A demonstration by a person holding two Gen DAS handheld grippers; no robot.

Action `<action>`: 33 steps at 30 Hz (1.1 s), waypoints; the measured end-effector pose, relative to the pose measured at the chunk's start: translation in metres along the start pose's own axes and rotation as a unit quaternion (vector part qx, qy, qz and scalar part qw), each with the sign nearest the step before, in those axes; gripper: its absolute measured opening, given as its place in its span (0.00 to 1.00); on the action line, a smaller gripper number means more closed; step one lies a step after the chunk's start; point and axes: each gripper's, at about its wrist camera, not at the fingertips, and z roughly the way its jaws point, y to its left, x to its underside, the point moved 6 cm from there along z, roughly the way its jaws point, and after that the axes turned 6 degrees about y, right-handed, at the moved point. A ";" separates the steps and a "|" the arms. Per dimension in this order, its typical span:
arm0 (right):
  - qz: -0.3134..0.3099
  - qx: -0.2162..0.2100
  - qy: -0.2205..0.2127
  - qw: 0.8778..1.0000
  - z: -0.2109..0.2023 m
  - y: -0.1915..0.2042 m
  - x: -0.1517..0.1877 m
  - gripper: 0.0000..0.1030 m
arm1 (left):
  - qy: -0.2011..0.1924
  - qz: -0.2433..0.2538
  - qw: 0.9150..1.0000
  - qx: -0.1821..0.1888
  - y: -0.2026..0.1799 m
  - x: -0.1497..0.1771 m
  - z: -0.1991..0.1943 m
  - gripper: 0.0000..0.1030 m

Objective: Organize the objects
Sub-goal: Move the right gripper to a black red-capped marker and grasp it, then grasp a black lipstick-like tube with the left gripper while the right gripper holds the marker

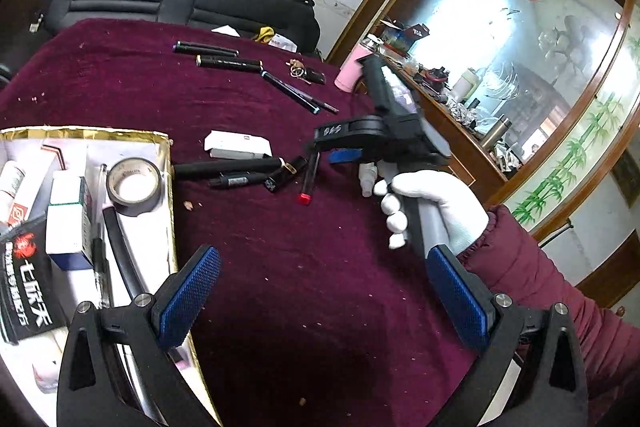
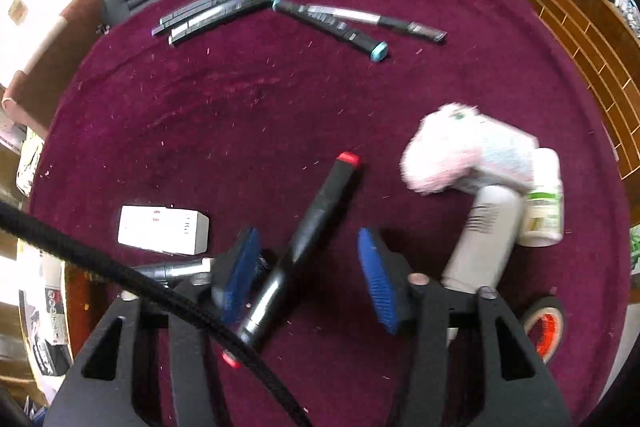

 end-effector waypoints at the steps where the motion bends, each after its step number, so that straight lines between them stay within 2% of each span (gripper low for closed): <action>1: -0.009 0.013 -0.014 1.000 -0.002 0.001 0.000 0.24 | 0.001 0.000 1.000 -0.002 0.000 0.000 0.000 0.98; 2: -0.018 0.021 -0.010 1.000 0.000 0.001 0.001 0.24 | 0.002 -0.001 1.000 -0.002 0.001 -0.001 0.001 0.98; 4: -0.029 0.027 -0.007 0.999 0.000 -0.003 0.005 0.12 | 0.002 -0.006 1.000 0.001 0.003 -0.002 0.002 0.98; 8: -0.027 -0.005 0.000 1.000 -0.010 -0.027 0.026 0.12 | 0.007 -0.019 1.000 0.020 0.005 -0.007 0.008 0.98; 11: -0.027 -0.030 -0.003 0.999 -0.020 -0.044 0.051 0.12 | 0.023 0.001 0.999 0.028 -0.006 -0.010 0.019 0.97; 13: -0.024 -0.049 -0.009 0.998 -0.026 -0.056 0.066 0.12 | 0.035 0.032 0.998 0.027 -0.020 -0.015 0.030 0.94; 15: -0.015 -0.074 -0.019 0.997 -0.029 -0.065 0.075 0.11 | 0.045 0.073 0.996 0.016 -0.035 -0.025 0.044 0.84; 17: -0.001 -0.106 -0.032 0.994 -0.032 -0.074 0.081 0.11 | 0.061 0.101 0.993 0.007 -0.043 -0.036 0.061 0.63; 19: 0.009 -0.134 -0.047 0.990 -0.032 -0.080 0.085 0.11 | 0.086 0.122 0.989 -0.002 -0.047 -0.047 0.085 0.55; 22: 0.017 -0.171 -0.060 0.983 -0.032 -0.085 0.086 0.11 | 0.117 0.154 0.980 -0.048 -0.040 -0.058 0.124 0.53; 25: 0.022 -0.201 -0.062 0.978 -0.032 -0.089 0.085 0.11 | 0.142 0.185 0.966 -0.111 -0.026 -0.063 0.156 0.53; 27: 0.025 -0.218 -0.061 0.974 -0.031 -0.092 0.083 0.11 | 0.151 0.184 0.963 -0.127 -0.015 -0.064 0.169 0.53; 31: 0.026 -0.228 -0.062 0.971 -0.031 -0.093 0.084 0.11 | 0.176 0.188 0.957 -0.136 -0.002 -0.062 0.188 0.53; 33: 0.026 -0.230 -0.064 0.971 -0.031 -0.092 0.084 0.11 | 0.186 0.195 0.954 -0.130 -0.002 -0.060 0.195 0.46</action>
